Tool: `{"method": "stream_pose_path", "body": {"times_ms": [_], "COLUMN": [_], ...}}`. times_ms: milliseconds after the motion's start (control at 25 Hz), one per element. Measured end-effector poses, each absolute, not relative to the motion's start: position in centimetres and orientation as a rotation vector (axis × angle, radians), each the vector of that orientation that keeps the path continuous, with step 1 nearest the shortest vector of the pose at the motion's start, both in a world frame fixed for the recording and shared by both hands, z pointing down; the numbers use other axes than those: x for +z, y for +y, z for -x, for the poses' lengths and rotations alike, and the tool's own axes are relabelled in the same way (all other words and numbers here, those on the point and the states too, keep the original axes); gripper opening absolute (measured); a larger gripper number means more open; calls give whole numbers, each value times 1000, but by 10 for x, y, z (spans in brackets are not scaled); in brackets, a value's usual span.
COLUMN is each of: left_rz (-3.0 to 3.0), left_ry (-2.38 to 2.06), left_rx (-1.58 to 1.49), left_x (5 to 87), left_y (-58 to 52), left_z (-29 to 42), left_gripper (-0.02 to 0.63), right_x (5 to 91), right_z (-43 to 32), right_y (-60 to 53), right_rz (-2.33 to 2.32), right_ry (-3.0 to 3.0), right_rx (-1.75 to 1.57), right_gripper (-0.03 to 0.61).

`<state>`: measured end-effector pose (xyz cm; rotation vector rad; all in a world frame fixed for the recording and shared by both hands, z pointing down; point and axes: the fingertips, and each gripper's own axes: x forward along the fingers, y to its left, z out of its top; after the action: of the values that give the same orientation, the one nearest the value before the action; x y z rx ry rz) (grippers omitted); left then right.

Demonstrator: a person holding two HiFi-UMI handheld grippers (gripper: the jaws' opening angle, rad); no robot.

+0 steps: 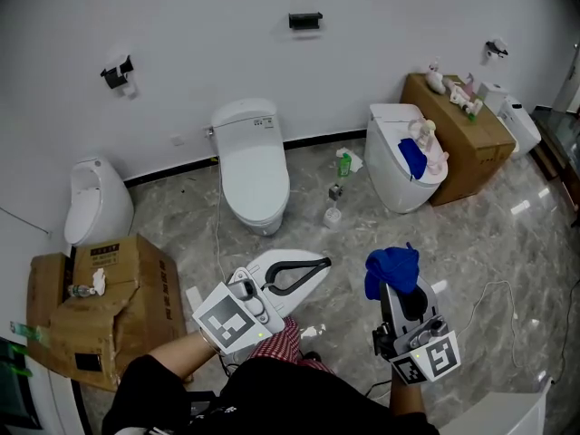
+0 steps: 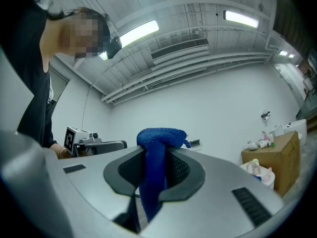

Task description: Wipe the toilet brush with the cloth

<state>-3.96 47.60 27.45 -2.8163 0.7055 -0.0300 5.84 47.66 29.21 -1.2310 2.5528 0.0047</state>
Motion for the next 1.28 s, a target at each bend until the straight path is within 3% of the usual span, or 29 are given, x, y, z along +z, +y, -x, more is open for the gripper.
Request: {"method": "stream_pose_path", "body": {"times_ms": [1280], "left_rz": [2902], "left_ry": [421], "left_rx": [91], "left_x": [274], "left_y": [299], "left_z": [97], "left_gripper": [6], "right_x": [284], "right_z": [11], "right_y": [323], "right_rz": [1480], "right_ry": [2477], "right_rx": [47], "right_gripper": [78]}}
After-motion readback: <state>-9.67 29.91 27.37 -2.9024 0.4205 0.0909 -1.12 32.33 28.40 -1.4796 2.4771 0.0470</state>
